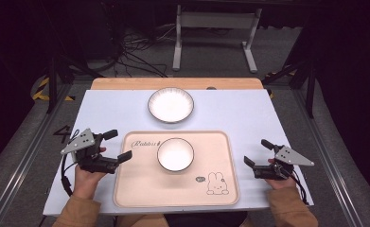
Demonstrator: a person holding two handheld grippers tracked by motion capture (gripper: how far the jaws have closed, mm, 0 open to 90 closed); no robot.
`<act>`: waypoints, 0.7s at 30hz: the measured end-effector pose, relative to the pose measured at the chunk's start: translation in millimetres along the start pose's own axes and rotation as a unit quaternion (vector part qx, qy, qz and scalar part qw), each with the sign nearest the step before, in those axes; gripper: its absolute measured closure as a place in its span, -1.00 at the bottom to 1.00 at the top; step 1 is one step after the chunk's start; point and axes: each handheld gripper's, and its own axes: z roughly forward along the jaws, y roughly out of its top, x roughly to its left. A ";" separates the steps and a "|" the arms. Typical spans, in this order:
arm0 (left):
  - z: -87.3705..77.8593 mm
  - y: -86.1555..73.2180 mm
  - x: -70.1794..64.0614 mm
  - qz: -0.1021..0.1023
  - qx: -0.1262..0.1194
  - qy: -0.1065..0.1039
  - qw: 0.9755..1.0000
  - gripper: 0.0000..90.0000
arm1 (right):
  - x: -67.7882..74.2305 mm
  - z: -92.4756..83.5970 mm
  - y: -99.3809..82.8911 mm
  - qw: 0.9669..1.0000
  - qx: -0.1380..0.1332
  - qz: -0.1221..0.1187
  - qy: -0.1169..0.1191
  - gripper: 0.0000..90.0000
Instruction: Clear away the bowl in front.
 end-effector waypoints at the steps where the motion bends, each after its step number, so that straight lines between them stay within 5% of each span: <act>1: -2.4 -2.3 0.9 -0.002 -0.005 0.001 1.000 -0.99 | 0.0 0.0 0.0 1.000 0.000 0.000 0.000 -0.90; 10: -16.3 -23.4 7.0 -0.011 0.002 0.037 0.999 -0.99 | 0.0 0.2 0.0 1.000 0.000 0.000 0.001 -0.90; 14: -19.9 -31.6 7.2 -0.002 0.011 0.044 0.999 -0.99 | 0.0 0.2 0.0 1.000 0.000 0.000 0.000 -0.90; 21: -26.9 -46.4 13.4 -0.016 0.018 0.052 0.998 -0.99 | -0.2 0.2 0.0 1.000 0.000 0.001 0.000 -0.90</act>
